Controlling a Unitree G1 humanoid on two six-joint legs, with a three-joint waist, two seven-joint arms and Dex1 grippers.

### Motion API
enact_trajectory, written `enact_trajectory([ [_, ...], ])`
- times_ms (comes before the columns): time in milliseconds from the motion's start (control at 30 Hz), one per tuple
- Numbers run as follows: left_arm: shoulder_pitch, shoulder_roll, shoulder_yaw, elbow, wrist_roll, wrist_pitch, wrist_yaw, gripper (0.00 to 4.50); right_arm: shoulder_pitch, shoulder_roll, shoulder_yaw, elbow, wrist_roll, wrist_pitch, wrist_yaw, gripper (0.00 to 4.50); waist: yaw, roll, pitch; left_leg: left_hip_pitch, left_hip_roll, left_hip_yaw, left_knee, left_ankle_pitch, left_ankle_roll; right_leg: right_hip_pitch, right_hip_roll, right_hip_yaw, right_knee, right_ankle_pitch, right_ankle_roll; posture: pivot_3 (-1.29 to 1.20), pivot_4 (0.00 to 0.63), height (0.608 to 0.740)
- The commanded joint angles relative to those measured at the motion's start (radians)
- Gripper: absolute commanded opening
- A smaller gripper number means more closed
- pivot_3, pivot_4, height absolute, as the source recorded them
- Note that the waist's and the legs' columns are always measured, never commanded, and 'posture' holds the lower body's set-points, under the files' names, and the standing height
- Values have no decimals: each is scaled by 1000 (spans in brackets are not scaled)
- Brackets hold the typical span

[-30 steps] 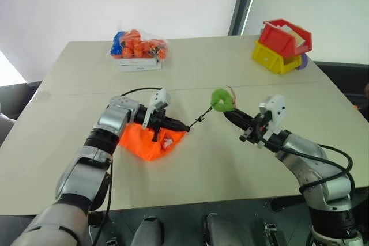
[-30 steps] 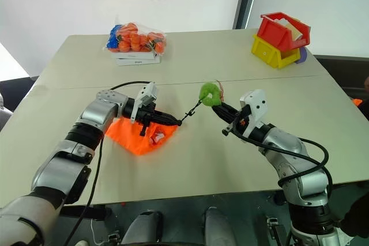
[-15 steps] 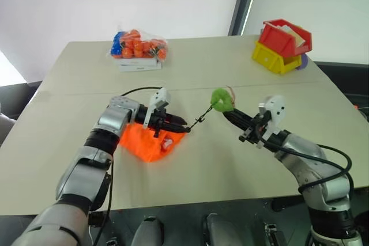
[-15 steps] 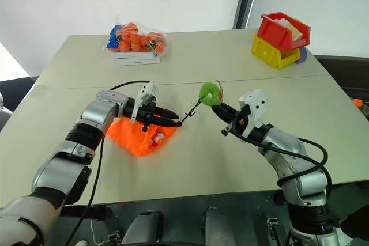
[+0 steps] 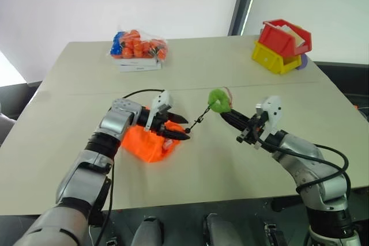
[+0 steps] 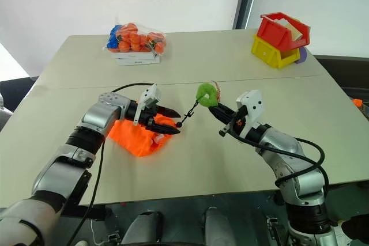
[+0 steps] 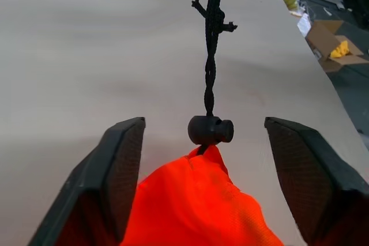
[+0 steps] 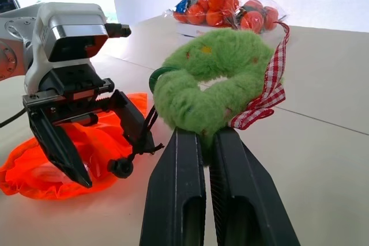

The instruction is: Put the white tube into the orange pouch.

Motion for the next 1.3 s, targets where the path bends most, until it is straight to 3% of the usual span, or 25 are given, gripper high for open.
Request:
enact_trajectory([
  [33, 1, 3, 0, -34, 0, 5, 1, 3662, -18, 4, -1, -28, 13, -20, 2, 0, 0, 0, 0, 0, 0, 0, 0, 0, 0, 0, 0, 0, 0, 0, 0, 0, 150, 740],
  [333, 4, -12, -10, -27, -2, 16, -3, 3662, -12, 5, 1, -29, 7, -22, 2, 0, 0, 0, 0, 0, 0, 0, 0, 0, 0, 0, 0, 0, 0, 0, 0, 0, 150, 740],
  [433, 4, -17, -10, -28, -4, 21, -7, 2780, -8, 4, 5, -28, 2, -25, 4, 0, 0, 0, 0, 0, 0, 0, 0, 0, 0, 0, 0, 0, 0, 0, 0, 0, 150, 740],
  [500, 2, -21, -7, -27, -8, 27, -7, 1914, -9, 4, 5, -28, 2, -25, 5, 0, 0, 0, 0, 0, 0, 0, 0, 0, 0, 0, 0, 0, 0, 0, 0, 0, 150, 740],
  [567, 1, -22, -6, -27, -9, 31, -7, 777, -10, 3, 5, -27, 2, -26, 5, 0, 0, 0, 0, 0, 0, 0, 0, 0, 0, 0, 0, 0, 0, 0, 0, 0, 150, 740],
  [633, 1, -22, -6, -25, -8, 30, -10, 199, -11, 3, 6, -26, 2, -27, 5, 0, 0, 0, 0, 0, 0, 0, 0, 0, 0, 0, 0, 0, 0, 0, 0, 0, 150, 740],
  [1000, 32, 45, -42, -36, 57, -53, -35, 203, -31, 4, -16, 9, -34, -54, -26, 0, -4, 0, 0, 0, 0, 0, 0, 0, 0, 0, 0, 0, 0, 0, 0, 0, 150, 740],
  [1300, 92, 157, -110, -73, 144, -158, -64, 203, -128, -26, -51, 261, -257, -131, -206, 0, 0, 1, 0, 1, 0, 0, 1, 0, 0, 1, 0, 0, 1, 0, -1, 0, 150, 740],
])
